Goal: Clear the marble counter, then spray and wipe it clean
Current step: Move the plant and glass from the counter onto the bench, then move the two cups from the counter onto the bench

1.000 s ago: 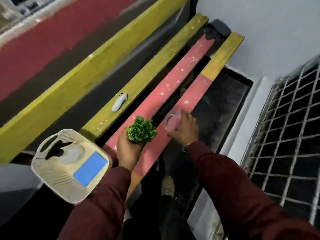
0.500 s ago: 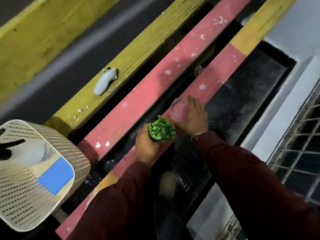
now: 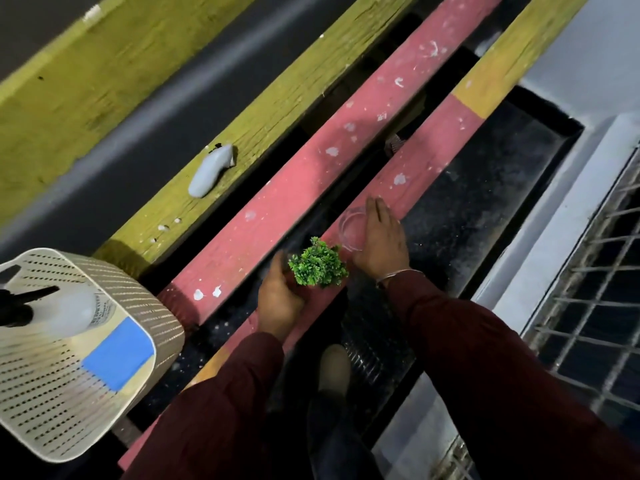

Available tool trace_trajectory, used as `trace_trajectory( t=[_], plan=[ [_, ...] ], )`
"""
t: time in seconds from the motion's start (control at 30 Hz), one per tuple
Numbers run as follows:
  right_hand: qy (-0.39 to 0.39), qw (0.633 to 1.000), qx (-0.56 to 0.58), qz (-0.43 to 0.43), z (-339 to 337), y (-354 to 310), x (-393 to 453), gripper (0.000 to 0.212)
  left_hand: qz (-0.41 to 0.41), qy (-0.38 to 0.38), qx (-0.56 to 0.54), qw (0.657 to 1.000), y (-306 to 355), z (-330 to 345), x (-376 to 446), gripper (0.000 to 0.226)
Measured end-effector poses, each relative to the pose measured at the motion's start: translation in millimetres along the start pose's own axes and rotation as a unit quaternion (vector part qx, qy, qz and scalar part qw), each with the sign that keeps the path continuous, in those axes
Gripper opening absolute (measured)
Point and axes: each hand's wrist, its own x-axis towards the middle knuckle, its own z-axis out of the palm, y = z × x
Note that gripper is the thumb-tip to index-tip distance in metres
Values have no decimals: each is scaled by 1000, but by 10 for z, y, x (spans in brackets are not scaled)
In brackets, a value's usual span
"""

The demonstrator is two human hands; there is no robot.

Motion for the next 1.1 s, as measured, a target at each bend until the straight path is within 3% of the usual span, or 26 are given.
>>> trace_trajectory(
  t=[0.17,0.47,0.63,0.8,1.1],
  plan=[
    [68,996,35,-46,-487,-474,-254,91,38,7,44,998,221,-571,-403,92],
    [114,972,-7,-205,-1405,-1781,-999,92,114,162,184,963,676,-1966,-1313,87],
    [117,955,-30,-271,-1709,-2571,-1489,94,127,238,198,942,793,-2728,-1856,85],
    [119,932,-57,-336,-1752,-3382,-2059,95,111,317,207,919,578,-3457,-2483,81],
    [133,885,-50,-443,-1315,-4799,-3591,97,41,420,221,879,-571,-4732,-3973,86]
  ],
)
